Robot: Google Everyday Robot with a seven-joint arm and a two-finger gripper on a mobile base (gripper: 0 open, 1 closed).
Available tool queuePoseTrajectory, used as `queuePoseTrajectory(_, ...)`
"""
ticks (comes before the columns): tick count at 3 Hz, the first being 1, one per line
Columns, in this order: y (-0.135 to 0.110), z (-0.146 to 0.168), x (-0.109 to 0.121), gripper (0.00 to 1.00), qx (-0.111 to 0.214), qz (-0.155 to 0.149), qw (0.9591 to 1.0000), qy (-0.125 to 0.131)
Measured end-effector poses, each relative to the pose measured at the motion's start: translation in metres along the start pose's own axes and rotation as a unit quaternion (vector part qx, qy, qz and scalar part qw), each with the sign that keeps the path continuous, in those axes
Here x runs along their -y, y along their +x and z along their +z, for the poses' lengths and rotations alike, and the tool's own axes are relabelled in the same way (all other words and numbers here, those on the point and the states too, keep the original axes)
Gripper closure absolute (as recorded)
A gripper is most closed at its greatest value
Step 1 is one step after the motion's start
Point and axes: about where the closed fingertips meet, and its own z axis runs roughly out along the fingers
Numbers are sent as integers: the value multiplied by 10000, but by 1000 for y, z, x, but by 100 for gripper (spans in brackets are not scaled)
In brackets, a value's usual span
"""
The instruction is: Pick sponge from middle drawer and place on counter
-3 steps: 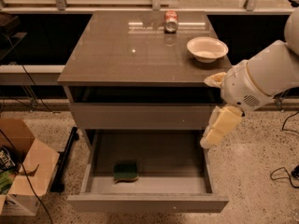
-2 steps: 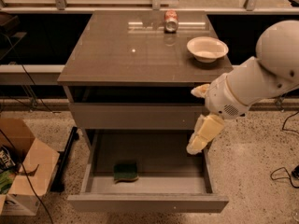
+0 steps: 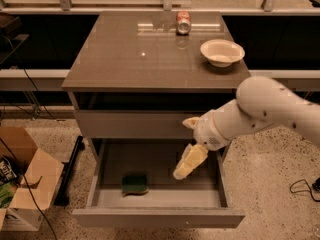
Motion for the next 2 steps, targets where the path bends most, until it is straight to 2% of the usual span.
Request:
queuePoseTrajectory(1, 15, 54, 6, 0, 339, 169, 9993, 11)
queuePoseTrajectory(2, 15, 54, 6, 0, 339, 169, 9993, 11)
